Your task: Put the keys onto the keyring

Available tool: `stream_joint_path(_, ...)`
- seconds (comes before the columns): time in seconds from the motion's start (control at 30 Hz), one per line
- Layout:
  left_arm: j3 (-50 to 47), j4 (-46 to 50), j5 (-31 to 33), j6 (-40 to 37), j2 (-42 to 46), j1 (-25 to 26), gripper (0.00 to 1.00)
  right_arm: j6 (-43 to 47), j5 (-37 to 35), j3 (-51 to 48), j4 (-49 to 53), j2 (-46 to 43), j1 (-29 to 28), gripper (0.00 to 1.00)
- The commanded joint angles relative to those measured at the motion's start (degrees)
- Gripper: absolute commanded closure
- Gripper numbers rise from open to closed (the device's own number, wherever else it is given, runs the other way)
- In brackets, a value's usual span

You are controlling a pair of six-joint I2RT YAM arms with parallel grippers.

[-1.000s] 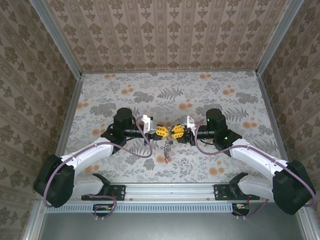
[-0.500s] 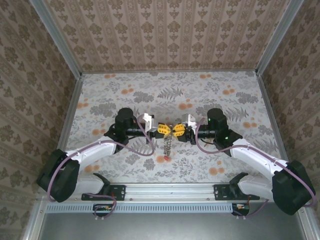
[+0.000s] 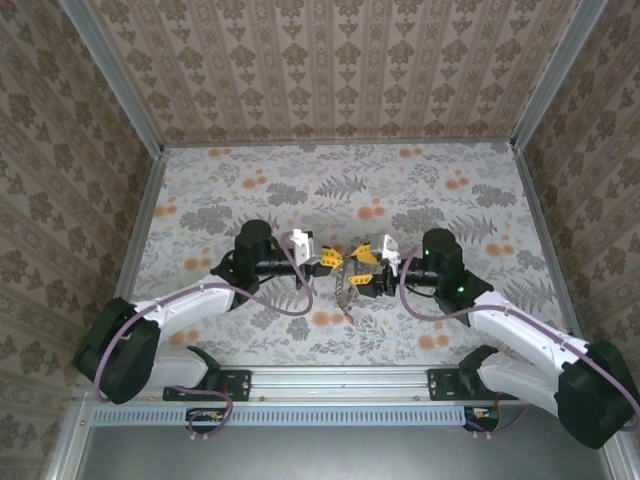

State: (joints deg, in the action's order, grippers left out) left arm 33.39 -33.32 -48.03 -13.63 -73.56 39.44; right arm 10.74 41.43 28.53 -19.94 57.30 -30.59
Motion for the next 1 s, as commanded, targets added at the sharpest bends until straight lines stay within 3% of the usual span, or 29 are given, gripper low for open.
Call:
stream_joint_path(0.0, -0.2, -5.9, 4.3, 4.1, 0.3, 0.8, 1.00, -5.7, -5.7, -1.6, -2.0, -2.2, -1.1, 0.34)
stream_joint_path(0.07, 0.2, -6.9, 5.9, 6.1, 0.1, 1.2, 1.00, -8.0, -9.6, -1.6, -1.4, -2.3, -2.7, 0.33)
stream_joint_path(0.17, 0.1, -10.8, 6.3, 9.5, -1.0, 1.6, 1.00, -11.2, -18.1, -1.5, -2.2, -1.7, -5.9, 0.23)
stream_joint_path(0.47, 0.4, -15.6, 7.4, 13.1, -3.7, 2.3, 1.00, -15.1, -23.2, -0.7, -7.3, 3.6, -9.0, 0.23)
stream_joint_path(0.6, 0.6, -17.0, 8.9, 14.1, -4.3, 3.1, 1.00, -16.0, -28.4, -0.4, -7.3, 5.1, -10.9, 0.30)
stream_joint_path(0.73, 0.5, -17.5, 10.8, 13.9, -4.8, 3.9, 1.00, -15.0, -31.1, -0.7, -6.7, 6.3, -12.1, 0.50)
stream_joint_path(0.87, -0.5, -19.3, 13.6, 13.8, -5.1, 4.1, 1.00, -10.1, -33.4, 0.2, -2.8, 5.8, -13.3, 0.81)
stream_joint_path(0.97, -0.5, -19.2, 13.5, 13.5, -5.3, 4.1, 1.00, -7.3, -34.7, -0.7, -2.5, 4.4, -14.0, 0.88)
